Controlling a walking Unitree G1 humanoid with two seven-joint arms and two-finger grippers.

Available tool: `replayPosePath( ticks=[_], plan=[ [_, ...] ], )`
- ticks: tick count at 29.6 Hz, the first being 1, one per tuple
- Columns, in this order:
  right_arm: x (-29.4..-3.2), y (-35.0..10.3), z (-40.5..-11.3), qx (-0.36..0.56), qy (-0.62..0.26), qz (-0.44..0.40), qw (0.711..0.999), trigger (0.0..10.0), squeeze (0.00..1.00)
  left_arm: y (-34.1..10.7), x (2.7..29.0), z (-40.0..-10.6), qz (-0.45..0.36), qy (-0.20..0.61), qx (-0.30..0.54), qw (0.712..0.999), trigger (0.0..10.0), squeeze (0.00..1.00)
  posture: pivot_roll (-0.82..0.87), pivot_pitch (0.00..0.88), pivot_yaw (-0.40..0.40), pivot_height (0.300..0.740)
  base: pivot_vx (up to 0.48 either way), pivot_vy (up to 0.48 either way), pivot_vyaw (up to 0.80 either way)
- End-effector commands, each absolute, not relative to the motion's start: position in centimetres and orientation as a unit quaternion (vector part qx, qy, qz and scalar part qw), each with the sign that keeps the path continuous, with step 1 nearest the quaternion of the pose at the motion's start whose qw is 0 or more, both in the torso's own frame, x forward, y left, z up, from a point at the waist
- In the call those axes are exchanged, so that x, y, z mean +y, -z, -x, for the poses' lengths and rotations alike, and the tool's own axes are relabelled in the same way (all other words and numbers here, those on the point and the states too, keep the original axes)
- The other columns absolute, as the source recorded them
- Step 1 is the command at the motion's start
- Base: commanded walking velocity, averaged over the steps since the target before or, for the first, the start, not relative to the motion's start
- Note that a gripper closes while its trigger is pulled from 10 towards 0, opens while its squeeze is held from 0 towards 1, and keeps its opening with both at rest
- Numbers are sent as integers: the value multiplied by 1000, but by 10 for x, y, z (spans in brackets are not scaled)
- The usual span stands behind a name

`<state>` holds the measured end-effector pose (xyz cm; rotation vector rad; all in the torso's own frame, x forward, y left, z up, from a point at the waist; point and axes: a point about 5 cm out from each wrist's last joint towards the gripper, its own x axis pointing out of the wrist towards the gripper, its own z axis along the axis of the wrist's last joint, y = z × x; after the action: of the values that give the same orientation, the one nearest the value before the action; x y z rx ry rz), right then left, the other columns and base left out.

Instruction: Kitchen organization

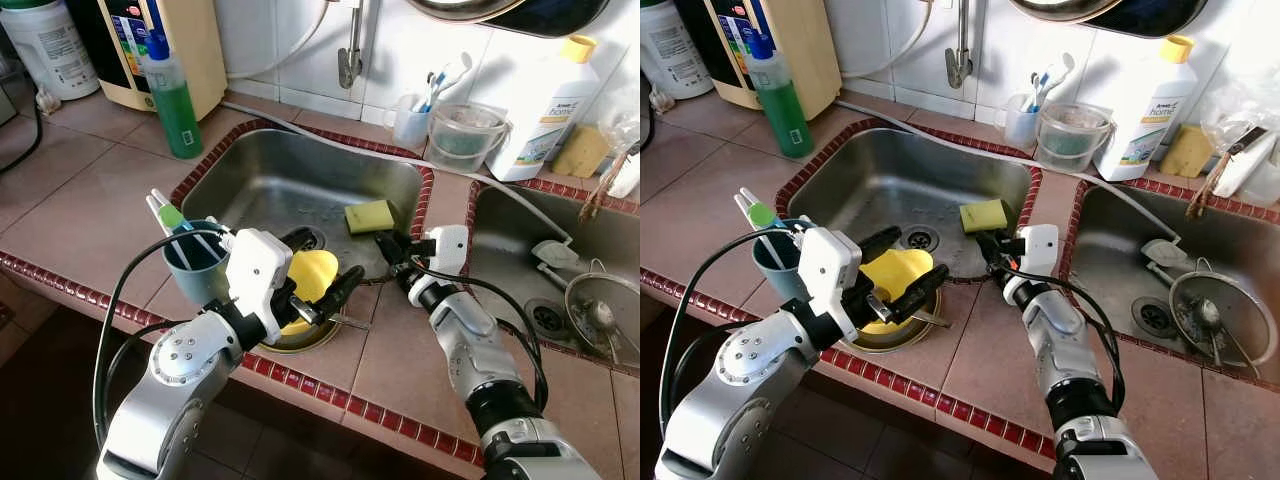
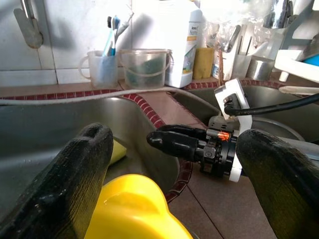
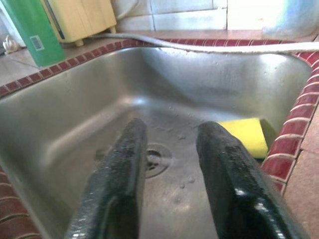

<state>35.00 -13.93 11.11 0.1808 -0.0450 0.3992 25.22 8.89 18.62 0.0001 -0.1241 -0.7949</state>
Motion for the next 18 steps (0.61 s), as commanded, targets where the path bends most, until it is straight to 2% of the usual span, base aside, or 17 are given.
replayPosePath(
  ticks=[1,10,11,12,13,18],
  plan=[
    [-142,-121,-352,-53,-192,-83,977,10000,1000,-189,88,-253,3,390,-64,919,10000,0,-118,118,15,740,0,0,0],
    [-135,-143,-350,-121,-182,-36,975,10000,1000,-187,92,-261,0,372,-69,926,10000,0,-124,101,7,740,0,0,0],
    [-132,-146,-348,-133,-180,-29,974,10000,275,-183,96,-265,-1,358,-66,931,10000,0,-129,95,3,740,0,0,0],
    [-132,-146,-348,-133,-180,-29,974,10000,275,-183,96,-265,-1,358,-66,931,10000,0,-129,95,3,740,0,0,0],
    [-129,-148,-346,-141,-177,-24,974,10000,0,-179,99,-269,-1,344,-62,937,10000,0,-135,86,1,740,0,0,0],
    [-129,-151,-337,-163,-154,-10,974,10000,0,-178,107,-281,7,307,-68,949,10000,0,-148,69,-7,740,0,0,0]
  ],
)
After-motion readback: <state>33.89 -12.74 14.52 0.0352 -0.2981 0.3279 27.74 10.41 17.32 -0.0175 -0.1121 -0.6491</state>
